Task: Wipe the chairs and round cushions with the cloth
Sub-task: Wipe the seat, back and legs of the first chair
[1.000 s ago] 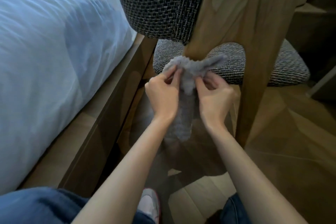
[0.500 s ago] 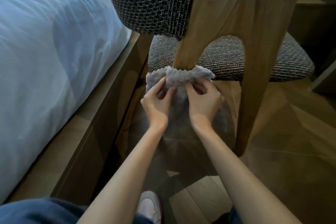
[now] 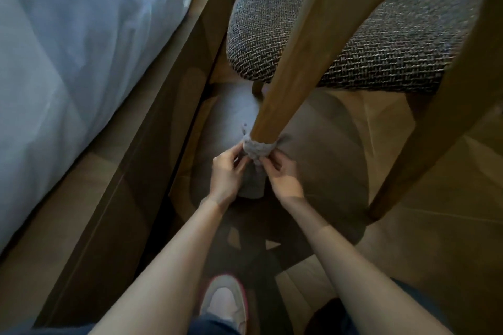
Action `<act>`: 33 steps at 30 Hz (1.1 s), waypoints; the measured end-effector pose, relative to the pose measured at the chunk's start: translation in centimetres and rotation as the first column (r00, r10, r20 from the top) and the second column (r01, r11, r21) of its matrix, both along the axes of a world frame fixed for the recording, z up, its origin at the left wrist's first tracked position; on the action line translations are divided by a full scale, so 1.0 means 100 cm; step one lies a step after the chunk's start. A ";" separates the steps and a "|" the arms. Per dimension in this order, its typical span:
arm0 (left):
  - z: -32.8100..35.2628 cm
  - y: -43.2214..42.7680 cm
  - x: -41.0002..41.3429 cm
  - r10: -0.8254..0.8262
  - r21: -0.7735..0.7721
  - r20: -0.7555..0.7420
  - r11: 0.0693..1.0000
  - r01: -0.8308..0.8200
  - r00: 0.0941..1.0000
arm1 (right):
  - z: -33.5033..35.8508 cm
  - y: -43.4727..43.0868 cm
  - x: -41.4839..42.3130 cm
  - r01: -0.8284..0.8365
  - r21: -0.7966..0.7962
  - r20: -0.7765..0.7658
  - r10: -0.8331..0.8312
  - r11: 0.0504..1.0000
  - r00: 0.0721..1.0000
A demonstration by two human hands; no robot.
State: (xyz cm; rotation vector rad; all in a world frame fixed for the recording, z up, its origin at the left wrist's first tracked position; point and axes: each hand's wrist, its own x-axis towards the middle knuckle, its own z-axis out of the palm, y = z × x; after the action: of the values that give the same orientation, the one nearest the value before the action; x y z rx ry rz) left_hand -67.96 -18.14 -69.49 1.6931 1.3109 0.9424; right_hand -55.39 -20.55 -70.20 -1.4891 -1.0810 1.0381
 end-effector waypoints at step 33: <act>0.083 -0.018 0.026 0.159 0.157 -0.075 0.977 -0.146 0.984 | 0.090 -0.023 0.020 0.206 0.312 0.226 -0.283 0.927 0.932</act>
State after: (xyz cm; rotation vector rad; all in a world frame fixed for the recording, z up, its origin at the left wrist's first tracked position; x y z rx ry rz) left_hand -65.34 -19.93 -61.21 1.7845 1.4770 1.0914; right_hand -53.42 -22.85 -61.18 -1.5079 -1.1400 0.4895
